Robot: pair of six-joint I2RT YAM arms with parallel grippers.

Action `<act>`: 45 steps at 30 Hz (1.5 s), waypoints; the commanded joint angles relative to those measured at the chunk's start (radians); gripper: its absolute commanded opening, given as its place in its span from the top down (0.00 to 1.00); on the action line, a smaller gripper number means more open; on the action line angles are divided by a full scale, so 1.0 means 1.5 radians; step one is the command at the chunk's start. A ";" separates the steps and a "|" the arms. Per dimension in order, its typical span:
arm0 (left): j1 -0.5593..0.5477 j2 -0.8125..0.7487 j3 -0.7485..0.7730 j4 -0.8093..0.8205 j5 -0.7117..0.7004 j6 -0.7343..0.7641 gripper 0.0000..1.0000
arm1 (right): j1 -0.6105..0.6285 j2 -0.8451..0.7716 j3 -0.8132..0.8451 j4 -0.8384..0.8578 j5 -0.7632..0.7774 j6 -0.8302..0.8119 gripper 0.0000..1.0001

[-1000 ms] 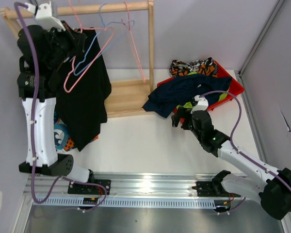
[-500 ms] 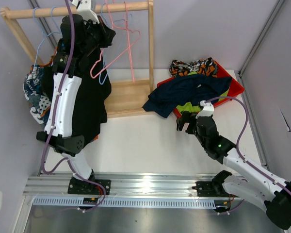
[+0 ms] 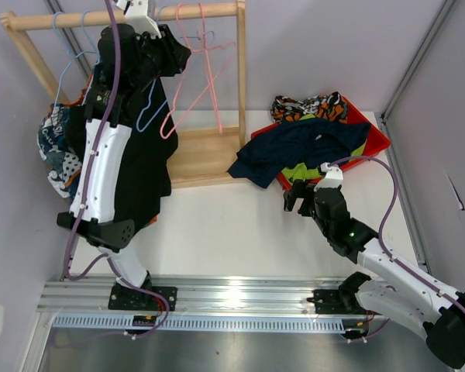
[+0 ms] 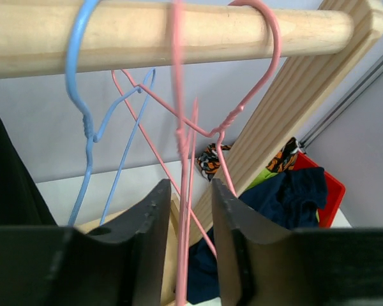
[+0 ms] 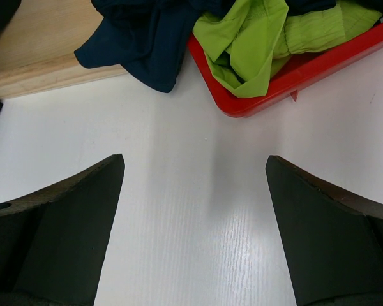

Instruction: Remove the shorts from the hanger

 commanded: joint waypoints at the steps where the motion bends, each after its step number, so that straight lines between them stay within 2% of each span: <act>1: -0.004 -0.078 -0.009 0.006 -0.019 0.015 0.58 | 0.003 -0.014 -0.002 0.014 0.006 0.007 0.01; 7: -0.004 -0.125 -0.020 -0.031 -0.060 0.056 0.44 | 0.005 -0.030 -0.007 0.007 0.000 0.014 0.01; 10: 0.004 -0.149 -0.022 -0.048 -0.144 0.095 0.40 | 0.010 -0.044 -0.007 -0.002 -0.002 0.017 0.01; 11: 0.016 -0.163 -0.021 -0.058 -0.159 0.096 0.39 | 0.013 -0.047 -0.007 -0.005 -0.003 0.015 0.01; 12: 0.060 -0.168 -0.020 -0.067 -0.159 0.086 0.39 | 0.014 -0.054 -0.007 -0.011 -0.003 0.014 0.01; 15: 0.157 -0.201 -0.061 -0.067 -0.101 0.034 0.37 | 0.017 -0.064 0.002 -0.032 -0.008 0.007 0.01; 19: 0.203 -0.233 -0.127 -0.060 -0.109 0.062 0.24 | 0.022 -0.082 0.023 -0.065 -0.020 -0.002 0.01; 26: 0.261 -0.220 -0.173 -0.040 -0.091 0.074 0.24 | 0.055 -0.126 0.021 -0.111 -0.002 0.012 0.01; 30: 0.277 -0.164 -0.155 -0.037 -0.090 0.072 0.25 | 0.061 -0.130 0.015 -0.122 -0.003 0.014 0.01; 37: 0.282 -0.092 -0.056 -0.055 -0.089 0.072 0.26 | 0.063 -0.142 0.001 -0.122 0.001 0.010 0.01; 45: 0.283 -0.048 -0.060 -0.062 -0.093 0.078 0.30 | 0.062 -0.128 0.000 -0.115 0.003 -0.012 0.01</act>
